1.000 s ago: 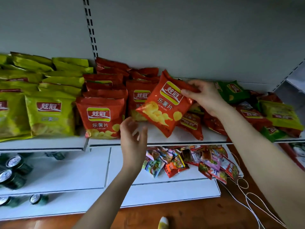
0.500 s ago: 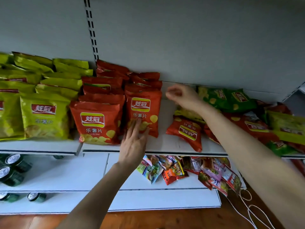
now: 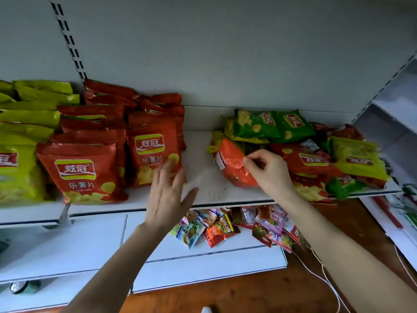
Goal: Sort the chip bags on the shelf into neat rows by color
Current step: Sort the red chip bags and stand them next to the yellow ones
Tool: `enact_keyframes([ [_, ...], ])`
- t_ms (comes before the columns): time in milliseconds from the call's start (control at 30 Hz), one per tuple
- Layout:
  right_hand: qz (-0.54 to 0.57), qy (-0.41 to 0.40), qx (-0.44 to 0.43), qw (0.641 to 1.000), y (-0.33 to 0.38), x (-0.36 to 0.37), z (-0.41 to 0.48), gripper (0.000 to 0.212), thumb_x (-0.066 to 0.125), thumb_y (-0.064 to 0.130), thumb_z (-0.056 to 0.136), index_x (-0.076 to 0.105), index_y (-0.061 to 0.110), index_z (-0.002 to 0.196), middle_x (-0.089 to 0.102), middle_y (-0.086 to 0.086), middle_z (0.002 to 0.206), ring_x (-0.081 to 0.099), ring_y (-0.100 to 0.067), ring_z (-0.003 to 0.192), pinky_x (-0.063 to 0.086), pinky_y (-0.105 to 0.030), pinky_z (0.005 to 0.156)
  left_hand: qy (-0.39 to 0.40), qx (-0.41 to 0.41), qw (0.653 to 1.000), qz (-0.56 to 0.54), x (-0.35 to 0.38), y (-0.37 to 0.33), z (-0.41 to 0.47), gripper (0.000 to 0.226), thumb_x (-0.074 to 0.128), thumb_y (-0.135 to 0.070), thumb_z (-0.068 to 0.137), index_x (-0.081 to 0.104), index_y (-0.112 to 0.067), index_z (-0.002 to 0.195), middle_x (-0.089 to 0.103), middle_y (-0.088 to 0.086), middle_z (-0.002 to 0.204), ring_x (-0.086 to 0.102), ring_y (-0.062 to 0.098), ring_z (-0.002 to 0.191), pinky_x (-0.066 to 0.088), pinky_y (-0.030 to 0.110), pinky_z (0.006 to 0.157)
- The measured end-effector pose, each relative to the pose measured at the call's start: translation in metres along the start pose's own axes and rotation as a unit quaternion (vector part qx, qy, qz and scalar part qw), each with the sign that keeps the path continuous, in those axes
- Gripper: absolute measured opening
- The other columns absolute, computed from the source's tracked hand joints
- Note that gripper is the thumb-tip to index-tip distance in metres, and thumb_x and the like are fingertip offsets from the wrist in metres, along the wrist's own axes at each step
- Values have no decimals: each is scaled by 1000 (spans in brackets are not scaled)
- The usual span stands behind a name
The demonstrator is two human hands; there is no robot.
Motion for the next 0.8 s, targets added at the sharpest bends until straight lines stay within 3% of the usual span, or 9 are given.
enact_keyframes([
  [133,192,23,142,971,-7,3,-6,11,59,19,89,61,12,80,62,-3,79,61,-19,80,49,-33,74,93,36,986,-131,22,-63,14,86,53,-64,77,29,-9,140,40,28,139,42,43,126,37,47,97],
  [233,355,63,193,912,-8,-1,-10,13,53,16,92,57,12,81,63,-7,81,64,-19,75,56,-33,68,79,-4,978,-192,31,-80,31,70,60,-33,82,34,-5,140,49,26,133,56,44,111,49,37,86],
  [267,354,57,176,917,-12,-12,-9,11,52,16,93,58,11,85,63,-9,87,66,-20,78,57,-32,68,56,-24,973,-221,28,-80,36,61,58,-22,84,38,-4,139,53,24,127,59,41,104,45,32,82],
  [300,283,38,135,949,-19,-29,-5,9,53,18,93,58,11,91,64,-10,93,66,-22,84,57,-32,72,34,-45,966,-251,24,-79,39,55,57,-14,86,41,-2,137,57,21,120,60,38,98,40,27,77],
  [367,-14,28,34,999,-41,-61,7,30,62,29,86,58,11,110,63,-9,109,60,-22,101,50,-35,86,22,-126,940,-318,22,-72,42,49,60,-7,89,43,-2,134,59,1,106,57,26,89,35,19,70],
  [400,-162,47,10,986,-57,-69,13,47,66,38,81,55,12,119,60,-8,118,56,-23,109,46,-39,92,21,-173,920,-351,23,-67,42,48,64,-9,88,43,-6,131,56,-9,99,55,20,87,36,18,71],
  [467,-299,104,25,948,-90,-74,17,62,68,47,75,50,17,127,56,-8,128,50,-26,118,37,-46,101,10,-245,879,-410,24,-59,44,42,69,-16,85,43,-16,118,54,-15,95,56,15,87,44,23,75],
  [600,-281,63,-22,957,-99,-86,23,38,62,35,85,59,14,117,63,-8,117,57,-28,110,39,-48,98,2,-325,788,-523,28,-54,46,32,69,-9,83,52,-31,99,63,-11,96,63,6,86,53,26,78],
  [800,-351,65,128,925,-145,-94,43,83,49,72,75,39,14,134,50,-16,131,49,-36,117,44,-47,94,10,-353,763,-542,34,-59,42,29,67,-15,85,54,-26,109,65,-8,98,64,13,91,52,29,77],
])
Point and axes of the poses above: each hand's wrist, its own z-axis towards the middle knuckle, its own x-axis out of the palm, y = z × x, the point moved 7 cm from there along z, towards the middle knuckle
